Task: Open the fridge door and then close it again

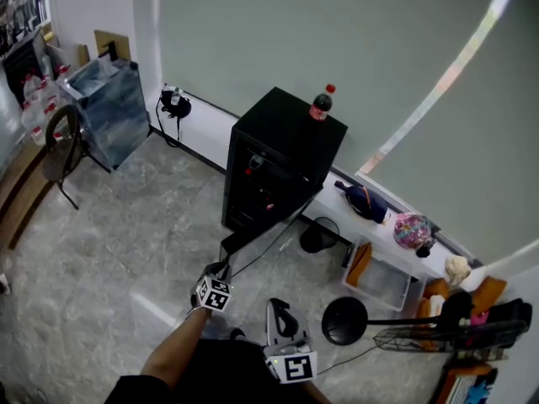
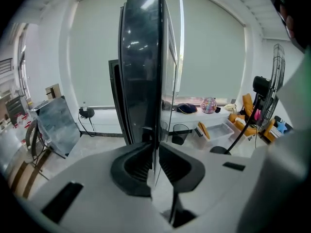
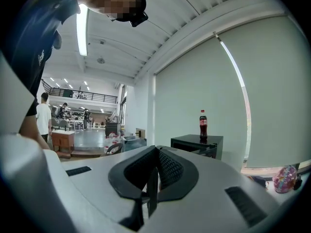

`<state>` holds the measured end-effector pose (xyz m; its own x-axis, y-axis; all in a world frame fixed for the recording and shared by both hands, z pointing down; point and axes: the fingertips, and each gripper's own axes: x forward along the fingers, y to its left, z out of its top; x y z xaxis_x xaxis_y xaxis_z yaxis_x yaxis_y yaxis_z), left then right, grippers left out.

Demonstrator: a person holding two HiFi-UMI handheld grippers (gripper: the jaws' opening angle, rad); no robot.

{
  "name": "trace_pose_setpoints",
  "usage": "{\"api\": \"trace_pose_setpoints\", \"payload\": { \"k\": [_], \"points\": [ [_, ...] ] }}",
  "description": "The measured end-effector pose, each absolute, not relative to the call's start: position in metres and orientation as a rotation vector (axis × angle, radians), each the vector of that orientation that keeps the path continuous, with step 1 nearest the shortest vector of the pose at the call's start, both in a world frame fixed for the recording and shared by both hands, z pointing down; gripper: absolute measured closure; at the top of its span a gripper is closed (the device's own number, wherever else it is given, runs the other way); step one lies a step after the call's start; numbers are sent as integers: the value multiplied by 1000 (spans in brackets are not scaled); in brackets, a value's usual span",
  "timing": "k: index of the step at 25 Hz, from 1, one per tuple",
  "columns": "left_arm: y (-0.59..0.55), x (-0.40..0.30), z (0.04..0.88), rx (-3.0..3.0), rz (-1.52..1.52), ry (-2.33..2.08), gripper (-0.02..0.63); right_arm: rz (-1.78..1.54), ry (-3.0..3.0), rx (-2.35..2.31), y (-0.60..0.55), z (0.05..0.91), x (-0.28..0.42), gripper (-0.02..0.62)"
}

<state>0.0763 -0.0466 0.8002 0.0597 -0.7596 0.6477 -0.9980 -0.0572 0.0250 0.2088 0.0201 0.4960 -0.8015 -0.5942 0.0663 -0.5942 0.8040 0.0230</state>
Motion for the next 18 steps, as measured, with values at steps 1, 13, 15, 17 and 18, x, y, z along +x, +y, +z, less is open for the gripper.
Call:
{"api": "trace_pose_setpoints", "payload": {
  "k": [1,13,15,17,18],
  "points": [
    [-49,71,801,1881,663,-1744,565,-6,-2914,972,19,495,203,590],
    [-74,20,802,2006,662,-1667,563,-34,-2853,1115,17,495,150,589],
    [-79,15,802,2025,668,-1653,563,-29,-2841,1140,16,496,143,589],
    [-84,8,802,2036,677,-1640,561,-35,-2827,1156,16,496,137,589],
    [-87,5,802,2041,679,-1637,561,-37,-2819,1164,16,495,134,589]
  ]
}}
